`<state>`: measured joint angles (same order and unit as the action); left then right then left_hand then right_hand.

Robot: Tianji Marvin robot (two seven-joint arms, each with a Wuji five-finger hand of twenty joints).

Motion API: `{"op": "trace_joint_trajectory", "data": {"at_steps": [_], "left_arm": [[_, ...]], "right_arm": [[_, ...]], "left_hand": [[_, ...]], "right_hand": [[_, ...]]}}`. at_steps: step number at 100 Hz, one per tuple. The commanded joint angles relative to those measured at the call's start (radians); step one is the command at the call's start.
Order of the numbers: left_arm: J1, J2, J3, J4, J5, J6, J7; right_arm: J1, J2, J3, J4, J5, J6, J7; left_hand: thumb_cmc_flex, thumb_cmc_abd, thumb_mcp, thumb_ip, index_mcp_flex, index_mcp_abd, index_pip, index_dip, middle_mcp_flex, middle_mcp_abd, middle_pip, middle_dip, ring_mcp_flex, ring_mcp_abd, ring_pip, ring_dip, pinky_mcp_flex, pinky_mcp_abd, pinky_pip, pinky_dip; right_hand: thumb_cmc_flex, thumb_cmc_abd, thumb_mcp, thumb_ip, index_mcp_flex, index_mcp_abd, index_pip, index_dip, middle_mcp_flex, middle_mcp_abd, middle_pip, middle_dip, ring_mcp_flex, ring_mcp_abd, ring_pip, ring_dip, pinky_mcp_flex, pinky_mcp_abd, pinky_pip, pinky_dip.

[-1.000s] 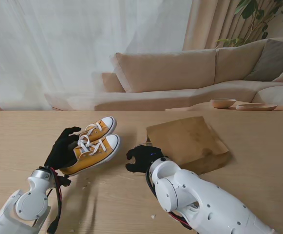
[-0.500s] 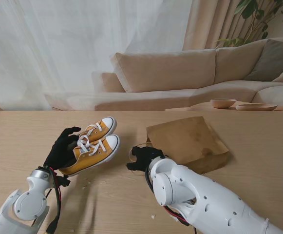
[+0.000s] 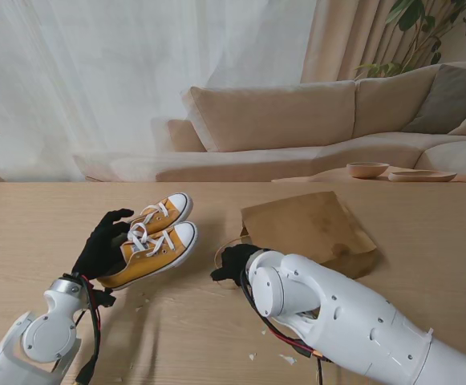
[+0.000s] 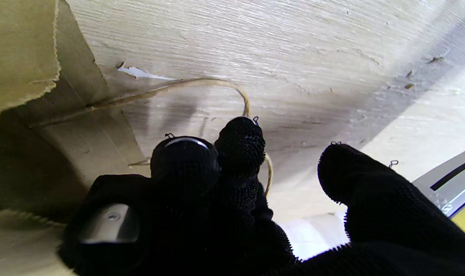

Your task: Bag the shoes

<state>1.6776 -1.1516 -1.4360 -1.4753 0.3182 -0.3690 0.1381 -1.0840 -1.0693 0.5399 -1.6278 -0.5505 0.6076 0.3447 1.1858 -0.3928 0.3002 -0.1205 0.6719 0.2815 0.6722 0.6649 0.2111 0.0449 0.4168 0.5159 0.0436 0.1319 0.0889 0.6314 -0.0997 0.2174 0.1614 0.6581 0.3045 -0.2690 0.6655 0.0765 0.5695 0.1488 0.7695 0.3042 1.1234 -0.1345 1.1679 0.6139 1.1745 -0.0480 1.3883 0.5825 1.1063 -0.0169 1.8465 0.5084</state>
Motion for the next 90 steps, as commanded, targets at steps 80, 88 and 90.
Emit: {"op": "trace_joint_trajectory", "data": {"at_steps": [80, 88, 90], "left_arm": [[-0.003, 0.003, 0.006, -0.035, 0.003, 0.017, -0.028], [0.004, 0.007, 0.007, -0.047, 0.008, 0.029, -0.040], [0.006, 0.008, 0.008, -0.051, 0.011, 0.033, -0.044]], "right_arm": [[-0.112, 0.003, 0.127, -0.160, -0.099, -0.014, -0.006], [-0.120, 0.006, 0.145, -0.183, -0.122, -0.015, 0.002], [-0.121, 0.007, 0.151, -0.188, -0.124, -0.016, 0.006]], "left_hand": [[0.105, 0.138, 0.133, 0.032, 0.114, -0.064, 0.163, 0.061, -0.010, -0.021, -0.012, 0.005, -0.020, -0.030, -0.002, -0.024, 0.003, -0.013, -0.012, -0.011], [0.105, 0.138, 0.133, 0.032, 0.114, -0.065, 0.162, 0.061, -0.010, -0.020, -0.011, 0.006, -0.020, -0.029, -0.002, -0.026, 0.003, -0.013, -0.012, -0.011], [0.105, 0.139, 0.132, 0.031, 0.113, -0.066, 0.162, 0.061, -0.010, -0.019, -0.011, 0.006, -0.020, -0.030, -0.002, -0.026, 0.003, -0.013, -0.012, -0.012]], "right_hand": [[0.067, -0.089, 0.161, -0.148, 0.411, -0.379, 0.231, 0.590, 0.289, -0.113, 0.115, 0.136, 0.141, -0.030, 0.341, 0.180, 0.125, -0.176, 0.247, 0.155], [0.090, -0.128, 0.197, -0.153, 0.404, -0.353, 0.239, 0.460, 0.307, -0.120, 0.104, 0.132, 0.141, -0.033, 0.343, 0.189, 0.126, -0.179, 0.248, 0.174], [0.094, -0.133, 0.205, -0.151, 0.407, -0.351, 0.241, 0.451, 0.314, -0.122, 0.103, 0.131, 0.141, -0.036, 0.346, 0.192, 0.127, -0.179, 0.248, 0.177]]}}
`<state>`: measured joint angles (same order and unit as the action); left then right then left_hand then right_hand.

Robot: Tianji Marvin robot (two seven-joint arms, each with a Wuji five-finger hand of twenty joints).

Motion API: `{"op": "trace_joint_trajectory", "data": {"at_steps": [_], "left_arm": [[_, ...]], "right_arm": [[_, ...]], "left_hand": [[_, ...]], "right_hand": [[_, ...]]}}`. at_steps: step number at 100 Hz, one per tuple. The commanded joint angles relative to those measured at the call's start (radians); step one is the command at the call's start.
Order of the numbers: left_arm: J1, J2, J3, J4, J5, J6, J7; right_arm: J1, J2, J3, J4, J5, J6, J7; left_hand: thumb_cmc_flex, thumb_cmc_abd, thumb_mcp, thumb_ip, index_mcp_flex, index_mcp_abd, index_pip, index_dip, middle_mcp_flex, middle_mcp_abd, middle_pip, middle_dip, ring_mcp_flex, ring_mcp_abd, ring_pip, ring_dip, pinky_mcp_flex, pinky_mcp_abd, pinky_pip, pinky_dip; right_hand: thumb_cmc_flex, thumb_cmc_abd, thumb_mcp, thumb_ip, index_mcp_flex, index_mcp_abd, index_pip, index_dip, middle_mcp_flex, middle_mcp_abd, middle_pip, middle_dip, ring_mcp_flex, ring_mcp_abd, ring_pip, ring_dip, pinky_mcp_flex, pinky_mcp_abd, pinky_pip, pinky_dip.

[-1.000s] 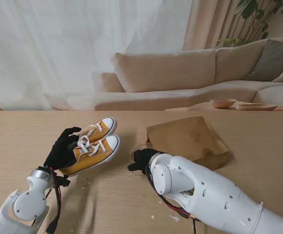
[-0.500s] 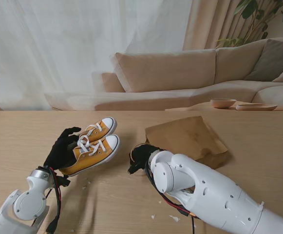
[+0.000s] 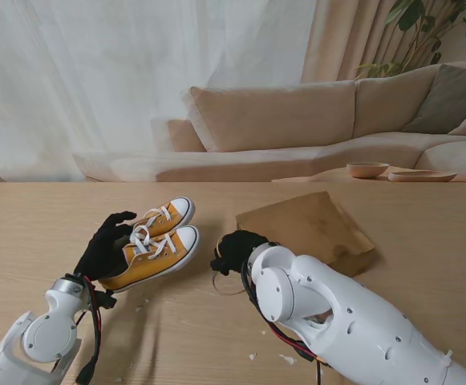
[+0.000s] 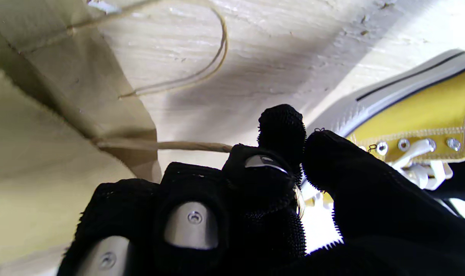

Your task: Bag the shoes

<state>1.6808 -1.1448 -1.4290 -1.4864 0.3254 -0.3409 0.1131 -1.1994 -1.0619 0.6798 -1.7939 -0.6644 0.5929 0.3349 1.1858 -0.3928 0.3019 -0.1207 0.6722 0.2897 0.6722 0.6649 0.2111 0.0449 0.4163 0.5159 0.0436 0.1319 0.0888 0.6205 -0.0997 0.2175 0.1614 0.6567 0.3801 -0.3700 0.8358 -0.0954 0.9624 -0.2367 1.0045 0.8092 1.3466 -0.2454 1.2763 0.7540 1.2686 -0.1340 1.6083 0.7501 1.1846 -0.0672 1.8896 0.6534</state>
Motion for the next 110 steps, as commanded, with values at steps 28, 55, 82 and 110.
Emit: {"op": "trace_joint_trajectory", "data": {"at_steps": [28, 55, 82, 110], "left_arm": [[0.044, 0.016, 0.014, -0.103, 0.006, 0.092, -0.091], [0.082, 0.021, 0.039, -0.158, -0.009, 0.140, -0.121], [0.107, 0.029, 0.074, -0.215, -0.004, 0.174, -0.152], [0.127, 0.030, 0.100, -0.249, 0.033, 0.171, -0.134]], "right_arm": [[-0.046, -0.007, 0.084, -0.064, 0.015, 0.001, -0.011], [-0.075, -0.022, 0.114, -0.068, 0.046, 0.001, -0.064], [-0.101, -0.024, 0.136, -0.089, 0.050, -0.011, -0.077], [-0.102, -0.025, 0.136, -0.105, 0.051, -0.003, -0.079]], "left_hand": [[0.105, 0.142, 0.127, 0.032, 0.108, -0.073, 0.163, 0.066, -0.011, -0.020, -0.013, 0.004, -0.020, -0.030, -0.003, -0.020, 0.004, -0.016, -0.013, -0.013], [0.105, 0.144, 0.126, 0.032, 0.106, -0.072, 0.165, 0.070, -0.011, -0.016, -0.013, 0.006, -0.020, -0.029, -0.001, -0.021, 0.005, -0.016, -0.013, -0.014], [0.105, 0.143, 0.124, 0.032, 0.104, -0.075, 0.168, 0.071, -0.014, -0.003, 0.049, 0.056, -0.033, -0.019, 0.037, 0.089, -0.002, -0.015, 0.017, 0.026], [0.105, 0.143, 0.124, 0.030, 0.103, -0.077, 0.170, 0.070, -0.018, 0.006, 0.088, 0.101, -0.037, -0.008, 0.048, 0.252, -0.011, -0.013, 0.045, 0.105]], "right_hand": [[0.015, 0.029, 0.047, 0.041, 0.038, 0.074, 0.078, 0.035, 0.103, -0.075, 0.038, 0.010, 0.048, 0.011, 0.155, 0.063, 0.056, -0.153, 0.204, 0.091], [0.017, 0.017, 0.049, 0.045, 0.052, 0.083, 0.069, 0.048, 0.102, -0.072, 0.050, 0.011, 0.048, 0.008, 0.160, 0.076, 0.058, -0.159, 0.204, 0.111], [0.014, 0.009, 0.059, 0.050, 0.065, 0.087, 0.065, 0.052, 0.101, -0.074, 0.065, 0.016, 0.049, 0.001, 0.163, 0.089, 0.060, -0.165, 0.204, 0.129], [0.011, 0.004, 0.067, 0.052, 0.074, 0.093, 0.064, 0.054, 0.102, -0.076, 0.072, 0.017, 0.049, -0.001, 0.164, 0.098, 0.061, -0.166, 0.204, 0.140]]}}
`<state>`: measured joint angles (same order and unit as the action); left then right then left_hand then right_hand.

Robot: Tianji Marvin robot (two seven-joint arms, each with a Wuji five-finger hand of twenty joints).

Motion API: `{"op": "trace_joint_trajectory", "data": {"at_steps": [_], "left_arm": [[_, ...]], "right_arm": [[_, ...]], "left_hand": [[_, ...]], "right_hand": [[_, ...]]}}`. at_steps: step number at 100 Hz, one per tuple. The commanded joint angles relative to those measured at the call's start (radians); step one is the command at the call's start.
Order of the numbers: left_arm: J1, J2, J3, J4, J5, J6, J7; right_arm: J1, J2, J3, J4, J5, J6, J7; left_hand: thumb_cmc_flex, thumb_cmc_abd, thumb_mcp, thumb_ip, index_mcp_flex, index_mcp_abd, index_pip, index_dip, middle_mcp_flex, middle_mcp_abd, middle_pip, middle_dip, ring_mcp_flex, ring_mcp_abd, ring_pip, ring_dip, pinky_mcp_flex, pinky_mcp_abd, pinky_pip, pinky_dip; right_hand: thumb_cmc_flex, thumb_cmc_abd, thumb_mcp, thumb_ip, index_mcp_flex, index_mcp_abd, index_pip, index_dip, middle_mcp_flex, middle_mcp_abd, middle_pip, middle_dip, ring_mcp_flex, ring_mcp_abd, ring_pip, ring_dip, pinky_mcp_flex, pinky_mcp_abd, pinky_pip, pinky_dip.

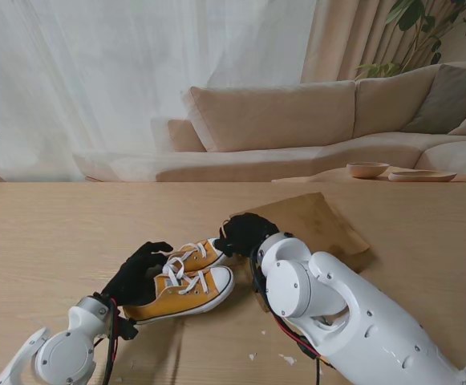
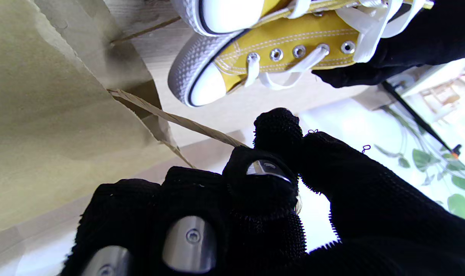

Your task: Bag the shoes

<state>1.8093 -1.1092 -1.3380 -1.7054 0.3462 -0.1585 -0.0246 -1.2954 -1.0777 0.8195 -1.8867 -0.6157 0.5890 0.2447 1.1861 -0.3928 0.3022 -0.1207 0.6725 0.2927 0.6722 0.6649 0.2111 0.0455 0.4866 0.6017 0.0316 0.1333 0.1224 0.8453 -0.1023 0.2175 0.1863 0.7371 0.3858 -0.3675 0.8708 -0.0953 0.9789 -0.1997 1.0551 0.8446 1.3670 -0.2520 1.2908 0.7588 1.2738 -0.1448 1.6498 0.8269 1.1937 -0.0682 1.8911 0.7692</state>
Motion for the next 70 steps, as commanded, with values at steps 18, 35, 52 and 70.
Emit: {"op": "trace_joint_trajectory", "data": {"at_steps": [18, 35, 52, 70], "left_arm": [[-0.006, -0.006, 0.036, -0.038, 0.033, 0.002, 0.014], [-0.009, -0.009, 0.062, -0.044, 0.032, 0.014, 0.026], [-0.015, -0.013, 0.095, -0.047, 0.038, 0.030, 0.049], [-0.037, -0.022, 0.139, -0.031, 0.081, 0.041, 0.106]], "right_arm": [[-0.013, -0.011, -0.012, -0.021, 0.003, -0.003, 0.002], [-0.013, -0.012, -0.017, -0.023, 0.003, -0.002, 0.000], [-0.014, -0.012, -0.018, -0.025, 0.005, -0.002, 0.001], [-0.019, -0.012, -0.018, -0.027, 0.009, -0.008, 0.000]], "left_hand": [[0.105, 0.144, 0.123, 0.030, 0.100, -0.080, 0.175, 0.070, -0.020, 0.010, 0.039, 0.039, -0.022, 0.000, 0.059, 0.111, -0.018, -0.014, 0.053, 0.099], [0.105, 0.142, 0.128, 0.030, 0.102, -0.078, 0.176, 0.066, -0.024, 0.018, 0.081, 0.082, -0.013, 0.022, 0.157, 0.211, -0.030, -0.014, 0.096, 0.240], [0.105, 0.143, 0.126, 0.030, 0.099, -0.079, 0.177, 0.066, -0.028, 0.019, 0.113, 0.113, -0.012, 0.026, 0.199, 0.253, -0.037, -0.012, 0.114, 0.316], [0.105, 0.148, 0.123, 0.030, 0.092, -0.081, 0.183, 0.066, -0.033, 0.023, 0.148, 0.150, -0.008, 0.032, 0.253, 0.299, -0.040, -0.009, 0.121, 0.369]], "right_hand": [[0.003, -0.001, 0.038, 0.055, 0.064, 0.058, 0.013, 0.019, 0.081, -0.071, 0.064, 0.014, 0.044, 0.006, 0.123, 0.027, 0.053, -0.167, 0.203, 0.032], [0.003, -0.003, 0.041, 0.056, 0.066, 0.057, 0.012, 0.020, 0.081, -0.071, 0.066, 0.014, 0.044, 0.005, 0.123, 0.031, 0.053, -0.169, 0.203, 0.037], [0.002, -0.003, 0.041, 0.056, 0.066, 0.058, 0.011, 0.021, 0.081, -0.072, 0.068, 0.014, 0.044, 0.005, 0.122, 0.036, 0.053, -0.171, 0.203, 0.041], [0.003, -0.003, 0.043, 0.057, 0.069, 0.062, 0.011, 0.021, 0.081, -0.071, 0.069, 0.013, 0.044, 0.004, 0.122, 0.039, 0.054, -0.171, 0.203, 0.044]]}}
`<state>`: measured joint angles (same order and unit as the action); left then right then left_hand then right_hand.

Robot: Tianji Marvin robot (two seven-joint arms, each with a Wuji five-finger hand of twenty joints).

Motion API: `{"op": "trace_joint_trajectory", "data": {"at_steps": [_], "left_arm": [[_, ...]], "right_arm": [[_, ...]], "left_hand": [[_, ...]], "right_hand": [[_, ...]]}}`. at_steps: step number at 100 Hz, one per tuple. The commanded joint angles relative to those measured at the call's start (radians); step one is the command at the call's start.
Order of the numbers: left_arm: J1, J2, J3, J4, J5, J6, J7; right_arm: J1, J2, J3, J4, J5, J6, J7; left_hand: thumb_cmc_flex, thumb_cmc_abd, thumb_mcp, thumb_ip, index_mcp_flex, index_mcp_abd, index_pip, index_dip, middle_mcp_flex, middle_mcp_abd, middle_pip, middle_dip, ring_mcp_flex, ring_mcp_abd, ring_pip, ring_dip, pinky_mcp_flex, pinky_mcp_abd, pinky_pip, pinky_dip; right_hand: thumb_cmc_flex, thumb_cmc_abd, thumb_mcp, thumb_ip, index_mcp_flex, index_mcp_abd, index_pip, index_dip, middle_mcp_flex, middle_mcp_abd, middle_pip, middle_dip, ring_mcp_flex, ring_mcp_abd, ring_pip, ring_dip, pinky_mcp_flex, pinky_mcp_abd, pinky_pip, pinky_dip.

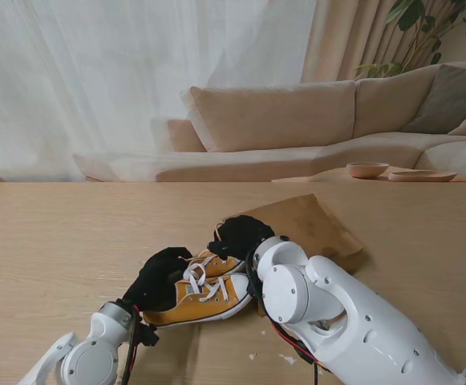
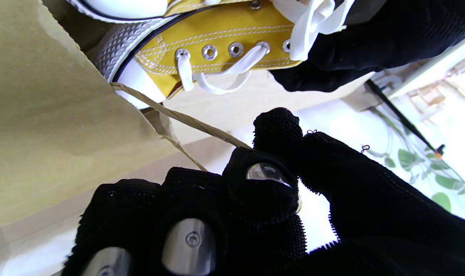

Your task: Bag the shoes

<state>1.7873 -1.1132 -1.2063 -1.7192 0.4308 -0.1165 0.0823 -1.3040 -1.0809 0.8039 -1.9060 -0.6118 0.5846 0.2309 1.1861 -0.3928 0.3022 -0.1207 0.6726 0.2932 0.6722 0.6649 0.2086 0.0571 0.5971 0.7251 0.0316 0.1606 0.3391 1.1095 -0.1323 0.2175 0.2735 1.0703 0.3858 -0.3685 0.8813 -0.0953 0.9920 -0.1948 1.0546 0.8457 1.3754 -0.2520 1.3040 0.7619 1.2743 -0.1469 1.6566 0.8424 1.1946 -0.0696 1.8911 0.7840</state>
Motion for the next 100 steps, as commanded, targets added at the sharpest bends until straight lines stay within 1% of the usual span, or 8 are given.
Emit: {"op": "trace_joint_trajectory", "data": {"at_steps": [1, 13, 28, 35, 65, 76, 87, 100], "left_arm": [[-0.016, -0.018, 0.010, -0.017, -0.002, 0.000, 0.003], [-0.035, -0.025, 0.038, -0.002, 0.013, 0.008, 0.037], [-0.057, -0.037, 0.074, 0.017, 0.013, 0.022, 0.083], [-0.067, -0.041, 0.089, 0.025, 0.014, 0.029, 0.100], [-0.105, -0.056, 0.128, 0.059, 0.025, 0.054, 0.155], [-0.112, -0.057, 0.137, 0.065, 0.025, 0.067, 0.155], [-0.115, -0.057, 0.146, 0.070, 0.029, 0.076, 0.158], [-0.120, -0.058, 0.158, 0.075, 0.029, 0.083, 0.160]], "right_arm": [[-0.010, -0.008, -0.002, -0.008, 0.005, -0.004, 0.014], [-0.014, -0.012, 0.003, -0.007, 0.034, -0.007, 0.007], [-0.017, -0.024, 0.017, -0.002, 0.137, -0.010, -0.010], [-0.017, -0.033, 0.022, 0.002, 0.187, -0.007, -0.025], [-0.021, -0.067, 0.033, 0.018, 0.328, -0.010, -0.087], [-0.020, -0.075, 0.033, 0.023, 0.347, -0.013, -0.104], [-0.016, -0.079, 0.031, 0.025, 0.354, -0.011, -0.112], [-0.014, -0.085, 0.028, 0.024, 0.361, -0.009, -0.124]], "left_hand": [[0.105, 0.148, 0.122, 0.030, 0.091, -0.082, 0.184, 0.066, -0.031, 0.011, 0.038, 0.028, -0.009, 0.005, 0.038, 0.036, -0.010, -0.009, 0.034, 0.038], [0.105, 0.149, 0.121, 0.029, 0.087, -0.083, 0.190, 0.066, -0.031, 0.015, 0.056, 0.055, -0.005, 0.006, 0.051, 0.043, -0.010, -0.005, 0.031, 0.052], [0.105, 0.152, 0.120, 0.029, 0.082, -0.082, 0.197, 0.061, -0.025, 0.026, 0.071, 0.213, -0.005, 0.011, 0.070, 0.052, -0.008, -0.002, 0.020, 0.066], [0.105, 0.153, 0.120, 0.029, 0.079, -0.083, 0.198, 0.061, -0.022, 0.027, 0.071, 0.228, -0.004, 0.010, 0.072, 0.052, -0.008, -0.003, 0.019, 0.067], [0.105, 0.152, 0.119, 0.029, 0.079, -0.085, 0.204, 0.058, -0.016, 0.033, 0.094, 0.298, 0.000, 0.015, 0.118, 0.078, -0.008, 0.001, 0.020, 0.073], [0.105, 0.151, 0.120, 0.029, 0.078, -0.085, 0.206, 0.056, 0.007, 0.047, 0.123, 0.397, 0.000, 0.020, 0.205, 0.141, -0.013, 0.000, 0.037, 0.106], [0.105, 0.122, 0.131, 0.023, 0.080, -0.086, 0.207, 0.054, 0.077, 0.068, 0.148, 0.528, 0.003, 0.034, 0.359, 0.211, -0.018, 0.007, 0.057, 0.165], [0.105, 0.124, 0.129, 0.024, 0.078, -0.088, 0.207, 0.056, 0.095, 0.069, 0.165, 0.551, 0.010, 0.042, 0.444, 0.272, -0.012, 0.014, 0.092, 0.196]], "right_hand": [[0.002, -0.003, 0.032, 0.057, 0.056, 0.058, 0.011, 0.020, 0.072, -0.071, 0.056, 0.010, 0.044, 0.006, 0.115, 0.024, 0.053, -0.170, 0.203, 0.029], [0.004, -0.010, 0.043, 0.059, 0.068, 0.068, 0.012, 0.018, 0.073, -0.073, 0.058, 0.010, 0.044, 0.000, 0.118, 0.030, 0.055, -0.171, 0.203, 0.044], [0.009, -0.014, 0.061, 0.056, 0.074, 0.087, 0.016, 0.014, 0.072, -0.073, 0.060, 0.006, 0.044, -0.004, 0.120, 0.042, 0.056, -0.171, 0.203, 0.072], [0.012, -0.015, 0.066, 0.050, 0.071, 0.099, 0.020, 0.011, 0.073, -0.068, 0.055, -0.003, 0.044, 0.004, 0.118, 0.047, 0.057, -0.164, 0.203, 0.096], [0.027, -0.022, 0.076, 0.043, 0.067, 0.128, 0.032, 0.001, 0.074, -0.056, 0.052, -0.019, 0.043, 0.024, 0.118, 0.050, 0.058, -0.159, 0.203, 0.116], [0.027, -0.022, 0.076, 0.041, 0.067, 0.131, 0.035, -0.002, 0.074, -0.053, 0.052, -0.023, 0.043, 0.028, 0.118, 0.049, 0.058, -0.156, 0.203, 0.119], [0.028, -0.021, 0.076, 0.041, 0.067, 0.133, 0.037, -0.004, 0.074, -0.053, 0.053, -0.025, 0.043, 0.027, 0.119, 0.050, 0.058, -0.155, 0.203, 0.120], [0.028, -0.022, 0.076, 0.041, 0.067, 0.133, 0.038, -0.006, 0.074, -0.052, 0.055, -0.027, 0.043, 0.028, 0.120, 0.050, 0.058, -0.155, 0.203, 0.121]]}}
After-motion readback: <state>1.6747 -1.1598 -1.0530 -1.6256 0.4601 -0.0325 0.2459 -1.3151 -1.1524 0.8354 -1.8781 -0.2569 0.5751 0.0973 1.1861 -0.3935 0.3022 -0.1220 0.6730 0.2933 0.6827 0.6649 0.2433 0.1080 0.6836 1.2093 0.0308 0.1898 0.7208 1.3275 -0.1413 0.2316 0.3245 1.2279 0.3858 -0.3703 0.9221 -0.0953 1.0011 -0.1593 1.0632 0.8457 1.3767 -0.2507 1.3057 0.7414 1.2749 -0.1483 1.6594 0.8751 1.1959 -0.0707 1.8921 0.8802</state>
